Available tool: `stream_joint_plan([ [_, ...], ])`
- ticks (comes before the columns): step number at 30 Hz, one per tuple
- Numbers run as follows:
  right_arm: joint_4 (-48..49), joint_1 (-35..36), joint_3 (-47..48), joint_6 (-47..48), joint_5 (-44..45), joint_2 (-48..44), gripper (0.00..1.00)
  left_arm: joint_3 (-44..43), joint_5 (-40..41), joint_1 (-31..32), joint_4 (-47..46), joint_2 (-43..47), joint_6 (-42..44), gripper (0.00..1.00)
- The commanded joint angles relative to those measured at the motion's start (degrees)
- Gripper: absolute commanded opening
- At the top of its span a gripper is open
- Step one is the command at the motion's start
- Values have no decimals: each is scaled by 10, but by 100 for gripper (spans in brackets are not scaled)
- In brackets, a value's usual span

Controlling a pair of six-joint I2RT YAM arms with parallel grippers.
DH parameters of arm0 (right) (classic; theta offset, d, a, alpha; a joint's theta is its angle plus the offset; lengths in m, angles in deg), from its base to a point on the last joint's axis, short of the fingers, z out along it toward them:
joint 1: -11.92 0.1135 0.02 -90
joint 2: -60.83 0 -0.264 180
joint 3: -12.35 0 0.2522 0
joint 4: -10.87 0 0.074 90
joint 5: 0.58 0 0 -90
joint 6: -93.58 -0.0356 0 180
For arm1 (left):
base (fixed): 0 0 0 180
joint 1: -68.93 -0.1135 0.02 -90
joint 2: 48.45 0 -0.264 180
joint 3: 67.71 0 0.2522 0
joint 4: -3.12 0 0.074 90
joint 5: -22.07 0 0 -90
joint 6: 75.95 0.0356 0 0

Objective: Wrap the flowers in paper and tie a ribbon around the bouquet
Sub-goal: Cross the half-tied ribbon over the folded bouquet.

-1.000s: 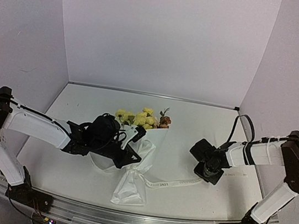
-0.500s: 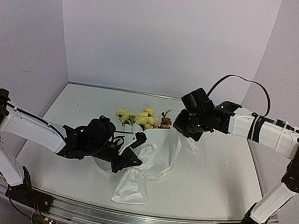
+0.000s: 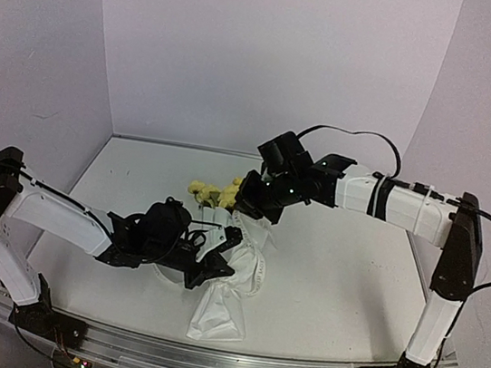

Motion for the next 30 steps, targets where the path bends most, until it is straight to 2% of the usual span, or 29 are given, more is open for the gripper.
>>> stream_joint_plan([
  [1,31,4,52,4,-120,19,0,5,26,3,-46,2,15,0],
  [6,21,30,110,57,-190,41,0,11,35,4,-54,5,19,0],
  [11,12,35,150,55,-267,102,0,18,43,5,-62,7,19,0],
  [15,-14,38,142,76,-241,107,3,16,47,5,-60,1,17,0],
  [20,-22,30,89,102,-188,59,21,14,56,5,-58,-7,9,0],
  [25,-27,27,55,125,-158,11,51,12,62,5,-56,-15,3,0],
  [30,-29,24,-6,138,-94,-57,67,11,59,5,-64,-20,-4,0],
])
